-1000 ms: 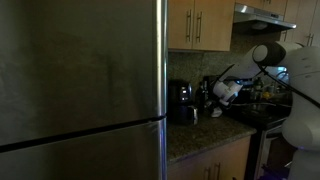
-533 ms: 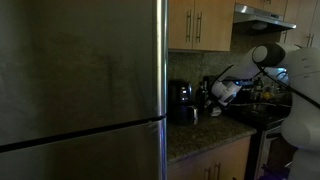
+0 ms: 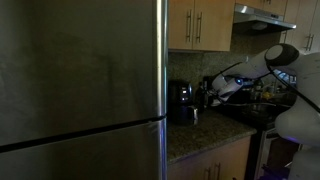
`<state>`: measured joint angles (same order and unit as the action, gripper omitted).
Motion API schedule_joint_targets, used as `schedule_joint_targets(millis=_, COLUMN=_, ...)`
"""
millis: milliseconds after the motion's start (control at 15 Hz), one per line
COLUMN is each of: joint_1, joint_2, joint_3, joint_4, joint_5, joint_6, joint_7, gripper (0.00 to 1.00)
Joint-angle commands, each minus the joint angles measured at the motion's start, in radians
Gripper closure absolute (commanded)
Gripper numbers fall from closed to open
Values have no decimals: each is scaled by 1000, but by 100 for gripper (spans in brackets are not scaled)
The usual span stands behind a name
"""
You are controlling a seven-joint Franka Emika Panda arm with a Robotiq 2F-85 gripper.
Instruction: Move the jar to the back of the counter
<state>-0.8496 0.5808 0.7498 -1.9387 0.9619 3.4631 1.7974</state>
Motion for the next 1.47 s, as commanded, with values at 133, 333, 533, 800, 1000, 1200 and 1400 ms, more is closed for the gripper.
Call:
schedule_joint_targets(millis=133, joint_1=-24, joint_2=29, joint_3=1, joint_4=-4, joint_5=-15, joint_6=-7, joint_7=-1, gripper=31)
schedule_joint_targets(millis=333, joint_1=-2, joint_2=25, joint_3=1, joint_4=-3, joint_5=-14, joint_6=-6, joint_7=0, gripper=56)
schedule_joint_targets(millis=533, joint_1=82, joint_2=54, joint_3=-109, joint_4=94, joint_5=-135, joint_6=-7, joint_7=95, gripper=56)
schedule_joint_targets(millis=800, joint_1=134, joint_2=102, joint_3=-203, joint_4=176, joint_5=-330, joint_6=-9, joint_7=275, gripper=56)
schedule_joint_targets(millis=1000, joint_1=106, joint_2=142, joint_3=-184, joint_4=183, joint_5=-461, joint_6=-10, joint_7=372, gripper=56)
schedule_joint_targets(millis=1200, joint_1=35, joint_2=174, joint_3=-114, joint_4=124, joint_5=-560, joint_6=-10, joint_7=438, gripper=56)
schedule_joint_targets(millis=1400, joint_1=17, joint_2=208, joint_3=-99, joint_4=96, joint_5=-611, joint_6=-10, joint_7=482, gripper=56)
